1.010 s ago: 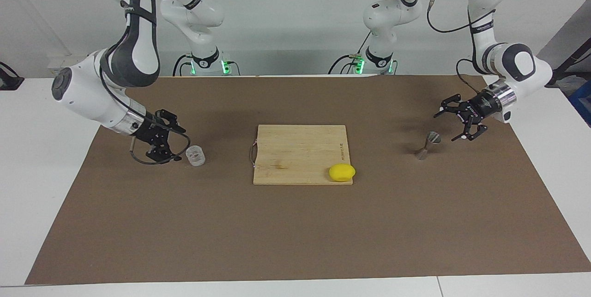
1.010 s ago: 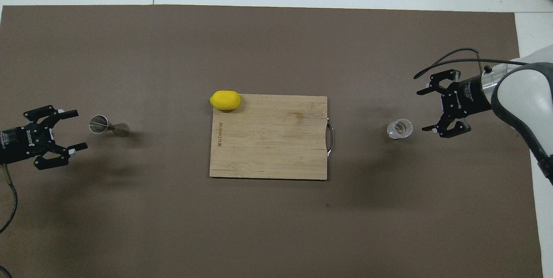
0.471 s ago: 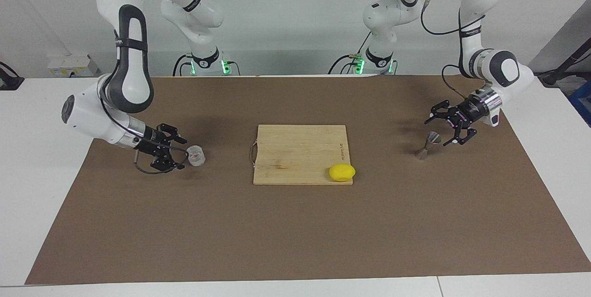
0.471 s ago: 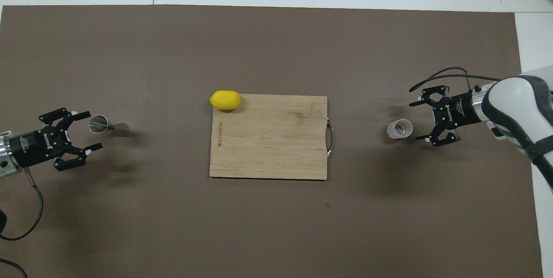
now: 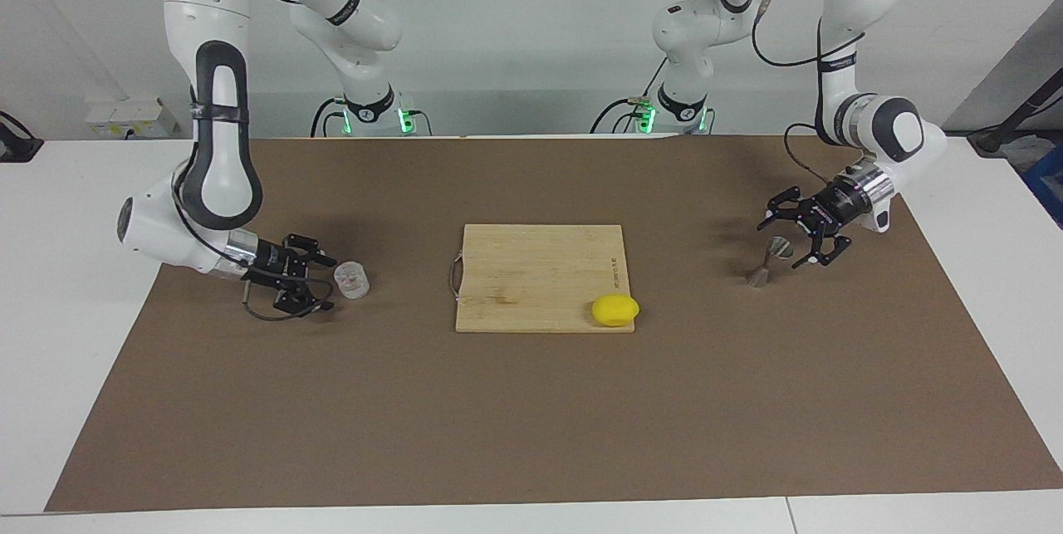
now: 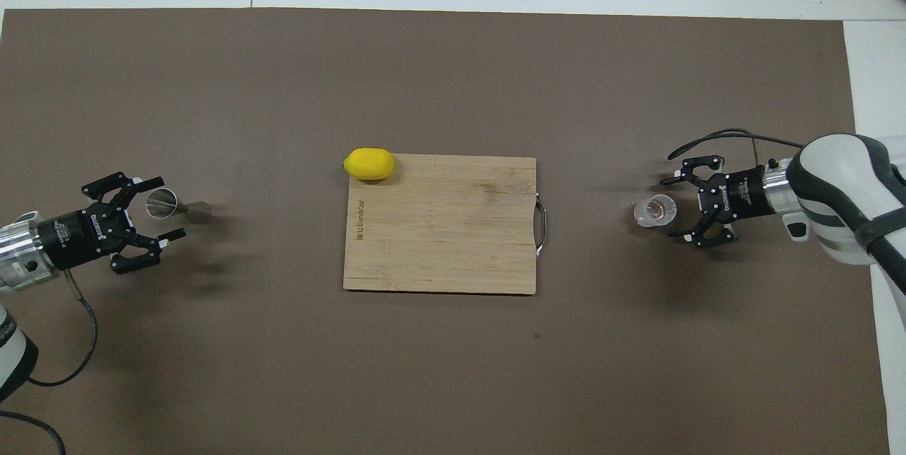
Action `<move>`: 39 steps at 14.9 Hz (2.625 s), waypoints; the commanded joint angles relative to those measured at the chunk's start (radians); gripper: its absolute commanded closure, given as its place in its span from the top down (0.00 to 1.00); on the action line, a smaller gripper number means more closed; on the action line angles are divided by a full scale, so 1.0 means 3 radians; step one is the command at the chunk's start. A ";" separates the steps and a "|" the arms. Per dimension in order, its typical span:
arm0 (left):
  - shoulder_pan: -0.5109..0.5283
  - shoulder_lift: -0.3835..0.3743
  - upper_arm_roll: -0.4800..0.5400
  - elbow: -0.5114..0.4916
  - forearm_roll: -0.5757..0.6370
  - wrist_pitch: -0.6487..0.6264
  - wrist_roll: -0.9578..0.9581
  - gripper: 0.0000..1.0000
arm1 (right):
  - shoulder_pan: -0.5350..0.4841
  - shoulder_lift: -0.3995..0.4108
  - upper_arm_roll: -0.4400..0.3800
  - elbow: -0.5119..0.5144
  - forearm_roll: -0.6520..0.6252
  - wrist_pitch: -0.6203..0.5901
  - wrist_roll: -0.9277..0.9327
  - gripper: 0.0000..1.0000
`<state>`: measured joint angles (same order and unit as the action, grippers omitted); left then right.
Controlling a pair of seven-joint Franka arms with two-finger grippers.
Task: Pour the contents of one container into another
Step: 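Move the left gripper around the metal cup while the right gripper reaches the glass, then close the left gripper on the metal cup while the right gripper grips the glass, then carry the metal cup over the board while the right gripper lifts the glass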
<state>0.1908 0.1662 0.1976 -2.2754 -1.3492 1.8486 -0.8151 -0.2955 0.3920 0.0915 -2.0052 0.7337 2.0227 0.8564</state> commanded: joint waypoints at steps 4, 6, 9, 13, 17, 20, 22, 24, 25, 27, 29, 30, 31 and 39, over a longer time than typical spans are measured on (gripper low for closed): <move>0.0008 -0.0017 0.0032 -0.0044 -0.0079 0.0056 0.0068 0.97 | 0.0095 -0.0105 0.0017 -0.0291 0.0218 0.0176 -0.0170 1.00; 0.0029 -0.0022 0.0032 -0.0029 -0.0079 0.0040 0.0068 0.96 | 0.0106 -0.0110 0.0017 -0.0291 0.0223 0.0156 -0.0165 1.00; 0.0029 -0.0022 0.0032 -0.0024 -0.0099 0.0040 0.0068 0.92 | 0.0106 -0.0115 0.0017 -0.0291 0.0223 0.0110 -0.0165 1.00; 0.0029 -0.0022 0.0032 -0.0019 -0.0151 0.0040 0.0074 0.92 | 0.0106 -0.0136 0.0017 -0.0286 0.0218 0.0089 -0.0165 1.00; 0.0014 -0.0017 0.0032 -0.0024 -0.0196 0.0040 0.0079 0.85 | 0.0106 -0.0146 0.0017 -0.0286 0.0223 0.0109 -0.0242 0.99; 0.0024 -0.0022 0.0032 -0.0024 -0.0202 0.0035 0.0079 0.70 | 0.0090 -0.0207 0.0017 -0.0286 0.0223 0.0089 -0.0237 0.59; 0.0029 -0.0022 0.0032 -0.0024 -0.0202 0.0035 0.0079 0.48 | 0.0095 -0.0263 0.0017 -0.0286 0.0228 0.0089 -0.0216 0.31; 0.0029 -0.0022 0.0032 -0.0034 -0.0202 0.0040 0.0079 0.14 | 0.0095 -0.0299 0.0017 -0.0291 0.0228 0.0089 -0.0216 0.15; 0.0034 -0.0022 0.0032 -0.0034 -0.0202 0.0035 0.0074 0.00 | 0.0100 -0.0320 0.0017 -0.0291 0.0228 0.0089 -0.0216 0.12; 0.0044 -0.0027 0.0032 -0.0034 -0.0202 0.0020 0.0033 0.00 | 0.0100 -0.0365 0.0017 -0.0291 0.0228 0.0089 -0.0201 0.08; 0.0070 -0.0027 0.0032 0.0006 -0.0207 -0.0102 -0.0054 0.00 | 0.0106 -0.0427 0.0017 -0.0286 0.0223 0.0084 -0.0114 0.07; 0.0060 -0.0022 0.0027 0.0118 -0.0202 -0.0184 -0.0242 0.00 | 0.0106 -0.0447 0.0017 -0.0286 0.0228 0.0084 -0.0063 0.06; 0.0024 -0.0037 0.0016 0.0220 -0.0192 -0.0200 -0.0471 0.00 | 0.0106 -0.0478 0.0017 -0.0286 0.0223 0.0084 -0.0007 0.03; -0.0829 -0.0186 -0.0142 0.0651 -0.0574 -0.0073 -0.1072 0.00 | 0.0208 -0.0749 0.0017 -0.0240 0.0167 0.0063 0.0402 0.04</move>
<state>0.0294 0.1274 0.1424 -2.0753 -1.4561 1.7987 -1.1198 -0.2279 0.2029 0.0947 -2.0641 0.7686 2.0486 0.9575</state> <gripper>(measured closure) 0.493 0.493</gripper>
